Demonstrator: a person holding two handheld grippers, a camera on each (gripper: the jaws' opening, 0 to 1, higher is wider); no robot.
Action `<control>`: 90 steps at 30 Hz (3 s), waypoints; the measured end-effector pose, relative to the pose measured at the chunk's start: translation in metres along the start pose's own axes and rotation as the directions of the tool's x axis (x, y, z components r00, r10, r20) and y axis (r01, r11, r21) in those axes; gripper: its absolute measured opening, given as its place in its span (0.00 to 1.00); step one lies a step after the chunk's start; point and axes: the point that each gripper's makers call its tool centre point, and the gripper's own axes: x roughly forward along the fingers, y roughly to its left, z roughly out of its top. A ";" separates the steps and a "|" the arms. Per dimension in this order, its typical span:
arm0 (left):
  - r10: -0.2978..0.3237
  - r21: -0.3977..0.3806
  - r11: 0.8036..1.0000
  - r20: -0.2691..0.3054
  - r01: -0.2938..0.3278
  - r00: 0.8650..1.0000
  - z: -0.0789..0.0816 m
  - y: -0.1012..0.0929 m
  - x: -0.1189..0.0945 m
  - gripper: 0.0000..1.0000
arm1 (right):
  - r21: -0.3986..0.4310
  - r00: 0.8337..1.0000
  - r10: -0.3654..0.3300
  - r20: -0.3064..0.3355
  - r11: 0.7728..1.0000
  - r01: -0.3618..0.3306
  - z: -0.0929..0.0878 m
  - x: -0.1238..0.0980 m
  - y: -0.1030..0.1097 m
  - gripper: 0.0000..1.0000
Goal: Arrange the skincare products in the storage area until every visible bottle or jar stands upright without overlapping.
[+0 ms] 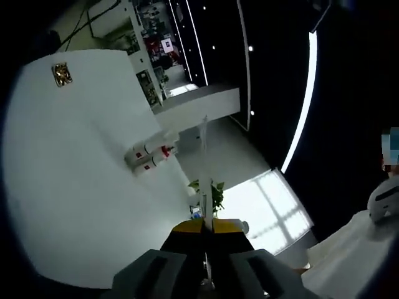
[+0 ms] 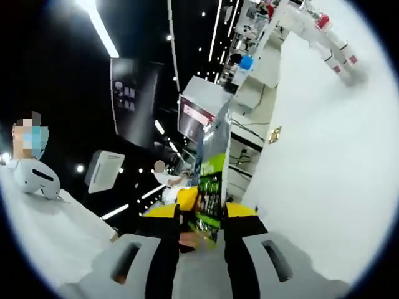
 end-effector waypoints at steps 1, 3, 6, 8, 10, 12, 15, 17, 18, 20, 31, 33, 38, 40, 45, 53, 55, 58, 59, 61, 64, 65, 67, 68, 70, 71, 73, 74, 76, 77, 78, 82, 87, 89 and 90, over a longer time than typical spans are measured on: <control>-0.002 0.006 1.000 -0.001 0.002 1.000 0.003 0.000 0.002 0.01 | -0.037 0.999 -0.035 -0.028 0.999 0.034 -0.005 -0.005 -0.005 0.22; -0.009 0.017 1.000 0.005 0.008 1.000 0.012 0.000 0.005 0.01 | -0.224 0.988 -0.154 -0.005 0.963 0.149 -0.002 -0.017 -0.022 0.18; -0.015 0.018 1.000 0.027 0.015 1.000 0.028 0.003 0.009 0.01 | -0.327 0.961 -0.276 0.015 0.907 0.266 -0.002 -0.025 -0.036 0.21; -0.012 0.021 1.000 0.029 0.011 1.000 0.036 0.004 0.011 0.01 | -0.398 0.936 -0.352 0.002 0.859 0.323 -0.002 -0.027 -0.043 0.31; 0.002 0.035 0.999 0.011 -0.002 1.000 0.045 0.006 0.015 0.01 | -0.437 0.913 -0.407 0.029 0.816 0.378 -0.001 -0.030 -0.047 0.40; 0.012 0.067 0.998 -0.018 -0.011 1.000 0.053 0.008 0.020 0.01 | -0.437 0.894 -0.448 0.016 0.801 0.410 -0.007 -0.036 -0.051 0.44; 0.017 0.085 0.996 -0.031 -0.015 0.999 0.072 0.010 0.029 0.01 | -0.505 0.836 -0.544 0.073 0.703 0.501 -0.006 -0.054 -0.061 0.45; 0.020 0.088 0.996 -0.031 -0.017 0.999 0.085 0.012 0.037 0.01 | -0.554 0.775 -0.624 0.101 0.611 0.565 -0.008 -0.068 -0.069 0.44; 0.024 0.101 0.995 -0.043 -0.020 0.999 0.089 0.014 0.042 0.01 | -0.602 0.750 -0.651 0.119 0.553 0.576 -0.007 -0.074 -0.073 0.42; 0.042 0.126 0.992 -0.083 -0.031 0.996 0.095 0.019 0.052 0.01 | -0.634 0.703 -0.699 0.130 0.487 0.601 -0.012 -0.081 -0.080 0.38; 0.079 0.164 0.984 -0.087 -0.064 0.993 0.120 0.025 0.079 0.01 | -0.569 0.679 -0.682 0.273 0.454 0.685 0.012 -0.083 -0.067 0.30; 0.086 0.155 0.985 -0.091 -0.071 0.992 0.120 0.029 0.080 0.01 | -0.538 0.661 -0.695 0.284 0.455 0.710 0.015 -0.083 -0.075 0.33; 0.118 0.150 0.984 -0.116 -0.100 0.986 0.121 0.045 0.083 0.01 | -0.452 0.617 -0.741 0.265 0.470 0.759 0.010 -0.100 -0.091 0.26; 0.121 0.139 0.985 -0.118 -0.105 0.986 0.124 0.050 0.085 0.01 | -0.447 0.619 -0.742 0.257 0.477 0.757 0.009 -0.100 -0.092 0.23; 0.113 0.103 0.989 -0.097 -0.103 0.989 0.135 0.055 0.094 0.01 | -0.504 0.625 -0.752 0.211 0.464 0.729 0.000 -0.093 -0.095 0.28; 0.128 0.103 0.988 -0.118 -0.116 0.985 0.140 0.066 0.108 0.01 | -0.519 0.593 -0.780 0.202 0.428 0.740 -0.002 -0.099 -0.105 0.35; 0.135 0.100 0.987 -0.122 -0.124 0.983 0.140 0.071 0.111 0.01 | -0.511 0.590 -0.782 0.199 0.431 0.744 -0.003 -0.100 -0.105 0.36; 0.130 0.071 0.990 -0.112 -0.122 0.985 0.142 0.073 0.115 0.01 | -0.506 0.594 -0.780 0.196 0.438 0.743 -0.003 -0.100 -0.106 0.36; 0.111 0.043 0.993 -0.099 -0.107 0.989 0.146 0.070 0.119 0.01 | -0.516 0.589 -0.785 0.192 0.429 0.741 -0.004 -0.100 -0.107 0.35; 0.105 0.043 0.994 -0.099 -0.101 0.989 0.151 0.069 0.122 0.01 | -0.527 0.587 -0.788 0.184 0.425 0.736 -0.006 -0.100 -0.108 0.35; 0.099 0.045 0.994 -0.093 -0.095 0.991 0.161 0.067 0.129 0.01 | -0.529 0.586 -0.791 0.174 0.427 0.734 -0.007 -0.100 -0.110 0.35; 0.101 0.048 0.994 -0.091 -0.097 0.991 0.164 0.068 0.132 0.01 | -0.526 0.588 -0.791 0.173 0.431 0.734 -0.008 -0.100 -0.110 0.35; 0.112 0.050 0.993 -0.096 -0.107 0.989 0.168 0.073 0.135 0.01 | -0.526 0.587 -0.791 0.171 0.431 0.734 -0.008 -0.100 -0.110 0.34; 0.122 0.049 0.992 -0.102 -0.117 0.987 0.169 0.077 0.136 0.01 | -0.531 0.586 -0.793 0.165 0.429 0.731 -0.010 -0.100 -0.111 0.34; 0.137 0.044 0.990 -0.107 -0.133 0.985 0.171 0.087 0.139 0.01 | -0.546 0.579 -0.803 0.141 0.425 0.722 -0.015 -0.101 -0.115 0.34; 0.145 0.037 0.989 -0.110 -0.142 0.983 0.171 0.091 0.140 0.01 | -0.549 0.575 -0.806 0.137 0.422 0.722 -0.015 -0.101 -0.116 0.34; 0.171 0.023 0.985 -0.118 -0.170 0.978 0.170 0.103 0.143 0.01 | -0.550 0.574 -0.808 0.132 0.422 0.721 -0.016 -0.101 -0.116 0.34; 0.181 0.022 0.984 -0.125 -0.179 0.976 0.169 0.110 0.145 0.01 | -0.552 0.574 -0.809 0.130 0.422 0.719 -0.016 -0.102 -0.116 0.34; 0.182 0.004 0.983 -0.134 -0.183 0.974 0.165 0.116 0.148 0.01 | -0.564 0.575 -0.808 0.129 0.417 0.713 -0.017 -0.100 -0.115 0.34; 0.185 -0.011 0.982 -0.144 -0.188 0.972 0.161 0.121 0.152 0.01 | -0.568 0.574 -0.809 0.127 0.416 0.711 -0.018 -0.100 -0.116 0.34; 0.189 -0.012 0.981 -0.163 -0.194 0.968 0.157 0.124 0.154 0.01 | -0.568 0.572 -0.810 0.125 0.414 0.711 -0.018 -0.101 -0.117 0.34; 0.226 -0.011 0.973 -0.189 -0.232 0.956 0.147 0.144 0.165 0.01 | -0.554 0.566 -0.816 0.120 0.418 0.720 -0.018 -0.103 -0.118 0.33; 0.289 -0.023 0.954 -0.203 -0.300 0.935 0.141 0.172 0.170 0.01 | -0.562 0.566 -0.817 0.108 0.419 0.713 -0.021 -0.102 -0.119 0.32; 0.296 -0.033 0.950 -0.213 -0.310 0.931 0.139 0.177 0.173 0.01 | -0.567 0.565 -0.818 0.104 0.418 0.710 -0.021 -0.101 -0.119 0.32; 0.295 -0.037 0.950 -0.213 -0.310 0.931 0.139 0.179 0.174 0.01 | -0.576 0.564 -0.820 0.100 0.414 0.705 -0.022 -0.101 -0.119 0.32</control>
